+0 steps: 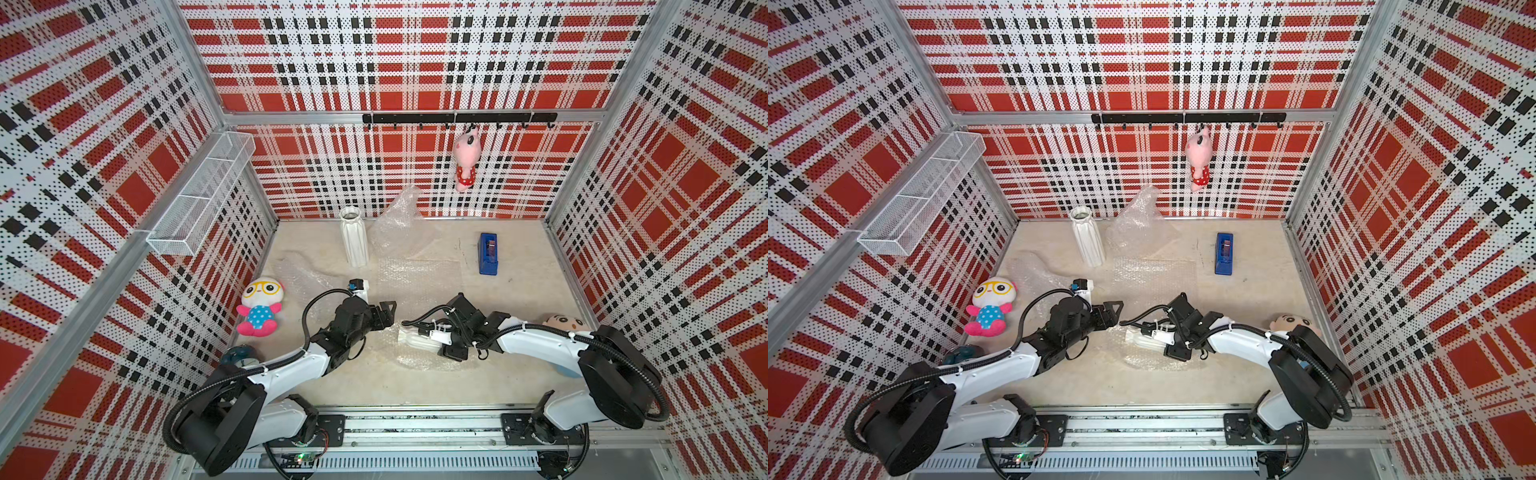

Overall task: Wrap vases in bubble wrap
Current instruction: Place the vase in bubble wrap.

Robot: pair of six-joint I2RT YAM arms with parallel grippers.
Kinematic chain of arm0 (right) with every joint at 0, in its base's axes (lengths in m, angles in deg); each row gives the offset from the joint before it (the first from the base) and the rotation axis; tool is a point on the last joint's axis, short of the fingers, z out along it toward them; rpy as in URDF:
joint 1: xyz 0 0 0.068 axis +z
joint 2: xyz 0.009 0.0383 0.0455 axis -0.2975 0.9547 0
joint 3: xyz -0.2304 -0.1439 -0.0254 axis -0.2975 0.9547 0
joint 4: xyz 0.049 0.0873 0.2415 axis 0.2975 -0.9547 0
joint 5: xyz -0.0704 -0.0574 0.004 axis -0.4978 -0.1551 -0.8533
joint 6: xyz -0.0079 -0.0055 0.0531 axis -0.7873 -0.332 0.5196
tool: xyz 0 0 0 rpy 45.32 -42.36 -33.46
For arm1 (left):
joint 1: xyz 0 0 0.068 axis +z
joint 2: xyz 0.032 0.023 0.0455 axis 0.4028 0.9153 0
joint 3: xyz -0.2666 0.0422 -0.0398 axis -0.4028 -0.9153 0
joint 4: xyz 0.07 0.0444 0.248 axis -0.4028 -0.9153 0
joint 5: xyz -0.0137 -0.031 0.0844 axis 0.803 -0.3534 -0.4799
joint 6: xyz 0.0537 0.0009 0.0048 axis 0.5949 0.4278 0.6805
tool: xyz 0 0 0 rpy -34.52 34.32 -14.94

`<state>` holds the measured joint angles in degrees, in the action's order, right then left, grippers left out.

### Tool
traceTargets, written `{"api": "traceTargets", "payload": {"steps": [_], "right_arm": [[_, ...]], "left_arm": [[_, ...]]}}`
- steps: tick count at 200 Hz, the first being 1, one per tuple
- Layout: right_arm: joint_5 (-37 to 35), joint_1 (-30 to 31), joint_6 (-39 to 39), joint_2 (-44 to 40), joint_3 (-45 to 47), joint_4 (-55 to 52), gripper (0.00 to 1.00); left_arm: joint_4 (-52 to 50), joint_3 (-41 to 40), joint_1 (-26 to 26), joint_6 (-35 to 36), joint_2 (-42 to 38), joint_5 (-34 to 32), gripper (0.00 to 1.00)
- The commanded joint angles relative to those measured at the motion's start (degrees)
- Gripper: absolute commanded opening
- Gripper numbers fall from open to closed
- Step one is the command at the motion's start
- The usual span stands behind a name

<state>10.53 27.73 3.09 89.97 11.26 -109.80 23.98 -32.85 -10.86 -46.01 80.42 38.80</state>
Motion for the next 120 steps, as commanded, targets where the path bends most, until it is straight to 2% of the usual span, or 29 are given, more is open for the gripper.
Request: {"api": "traceTargets", "payload": {"steps": [1,36,77,120], "right_arm": [[-4.2,0.8,-1.4,-0.9,-0.4,4.6,0.69],[-5.9,0.9,-0.8,-2.8,0.6,6.2,0.85],[-5.5,1.2,-0.5,-6.0,1.2,6.7,0.83],[-5.8,1.9,-0.6,-3.2,0.6,5.4,0.81]], "left_arm": [[1.7,1.2,-1.6,1.4,2.4,1.6,0.82],[2.0,1.6,-2.1,1.6,4.2,1.0,0.83],[2.1,1.9,-2.4,2.5,5.5,2.2,0.82],[0.7,3.3,-5.2,3.2,7.0,3.2,0.82]]}}
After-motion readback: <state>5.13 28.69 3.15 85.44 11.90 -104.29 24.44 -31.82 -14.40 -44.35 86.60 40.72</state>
